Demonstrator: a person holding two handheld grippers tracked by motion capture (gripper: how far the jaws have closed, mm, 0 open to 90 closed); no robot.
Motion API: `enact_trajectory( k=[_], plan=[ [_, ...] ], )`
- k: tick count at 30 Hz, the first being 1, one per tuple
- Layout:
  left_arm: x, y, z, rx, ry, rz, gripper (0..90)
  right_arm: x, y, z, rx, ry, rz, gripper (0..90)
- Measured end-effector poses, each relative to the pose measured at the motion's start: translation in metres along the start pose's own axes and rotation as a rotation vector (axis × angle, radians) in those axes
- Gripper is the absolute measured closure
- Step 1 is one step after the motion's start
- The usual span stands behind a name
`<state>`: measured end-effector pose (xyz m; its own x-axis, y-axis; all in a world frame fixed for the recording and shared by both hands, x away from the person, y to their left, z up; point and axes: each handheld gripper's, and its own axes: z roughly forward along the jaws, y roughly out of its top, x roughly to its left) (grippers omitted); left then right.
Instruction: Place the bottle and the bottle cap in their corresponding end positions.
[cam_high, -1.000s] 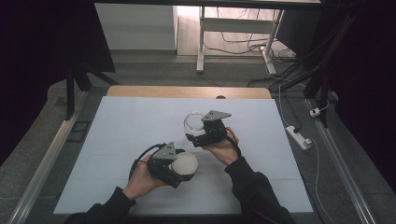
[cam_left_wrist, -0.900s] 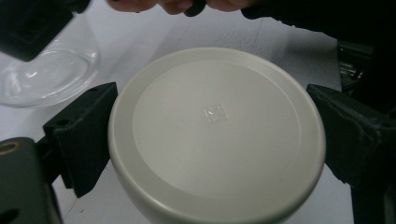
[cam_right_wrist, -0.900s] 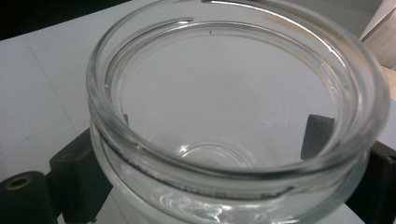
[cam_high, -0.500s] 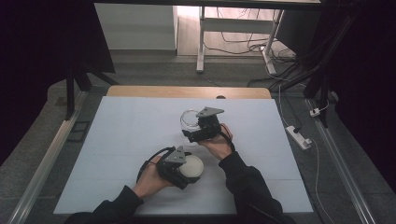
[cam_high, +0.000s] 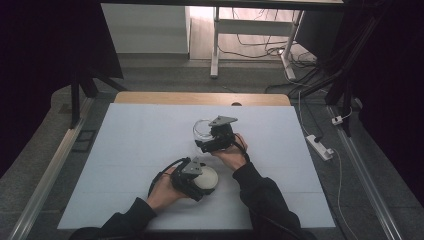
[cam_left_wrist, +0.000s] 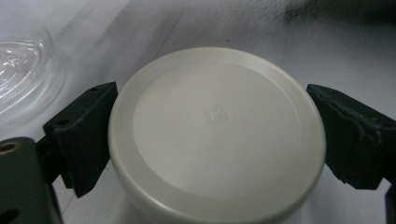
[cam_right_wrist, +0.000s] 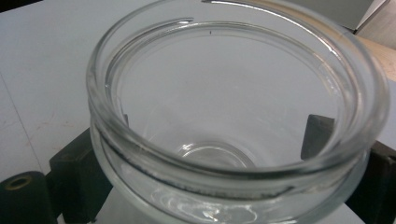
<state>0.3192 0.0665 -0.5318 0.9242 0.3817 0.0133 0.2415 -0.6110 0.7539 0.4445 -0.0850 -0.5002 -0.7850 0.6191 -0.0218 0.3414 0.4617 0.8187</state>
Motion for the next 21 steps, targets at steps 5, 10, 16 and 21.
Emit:
enact_trajectory(
  k=[5,10,16,21],
  plan=[
    [0.002,-0.001,0.004,0.024,0.008,0.006,8.3,0.0,-0.002,0.002,0.002,0.003,-0.001,6.8],
    [0.003,-0.002,0.008,0.048,0.01,0.006,8.3,0.0,-0.004,0.004,0.007,-0.003,-0.002,6.8],
    [0.003,-0.003,0.01,0.075,0.016,0.016,8.2,-0.001,-0.006,0.005,0.008,-0.005,-0.006,6.7],
    [0.003,-0.002,0.013,0.107,0.017,0.018,8.1,-0.001,-0.006,0.005,0.016,0.0,-0.015,6.5]
  ],
)
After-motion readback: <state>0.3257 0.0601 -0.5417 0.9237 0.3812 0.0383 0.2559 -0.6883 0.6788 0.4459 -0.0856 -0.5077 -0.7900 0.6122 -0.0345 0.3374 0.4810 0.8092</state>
